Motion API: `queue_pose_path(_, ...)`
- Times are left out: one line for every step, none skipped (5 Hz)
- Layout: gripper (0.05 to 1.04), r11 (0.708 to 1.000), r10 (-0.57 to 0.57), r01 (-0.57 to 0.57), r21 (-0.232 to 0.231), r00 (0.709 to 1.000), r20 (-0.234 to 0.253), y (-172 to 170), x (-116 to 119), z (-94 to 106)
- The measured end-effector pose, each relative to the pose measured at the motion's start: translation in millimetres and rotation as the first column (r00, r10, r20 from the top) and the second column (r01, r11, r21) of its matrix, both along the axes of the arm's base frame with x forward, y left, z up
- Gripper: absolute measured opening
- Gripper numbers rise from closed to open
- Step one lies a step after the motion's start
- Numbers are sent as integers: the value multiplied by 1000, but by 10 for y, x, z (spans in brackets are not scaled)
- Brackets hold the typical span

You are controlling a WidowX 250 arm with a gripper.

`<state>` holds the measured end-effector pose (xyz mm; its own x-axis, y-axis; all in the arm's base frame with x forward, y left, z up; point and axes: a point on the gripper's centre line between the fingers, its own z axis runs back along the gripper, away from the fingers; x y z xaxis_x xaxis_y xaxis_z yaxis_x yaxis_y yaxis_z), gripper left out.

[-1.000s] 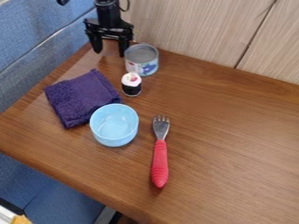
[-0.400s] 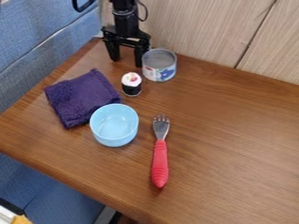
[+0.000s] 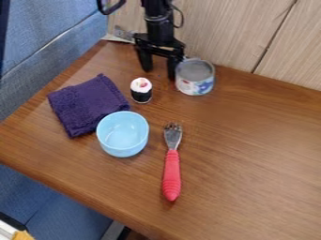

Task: Move the tin to the middle of the table

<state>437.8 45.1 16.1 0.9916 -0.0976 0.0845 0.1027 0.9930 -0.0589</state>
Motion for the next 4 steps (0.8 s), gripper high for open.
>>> queue_pose_path(1001, 999, -45, 45, 2, 999, 3, -124, -29, 15)
queue_pose_path(1001, 996, -90, 90, 24, 996, 1, -257, -29, 11)
queue_pose_path(1001, 996, -87, 87, 21, 996, -3, -229, -37, 11)
queue_pose_path(1001, 998, -45, 44, 42, 998, 39, -76, -14, 250)
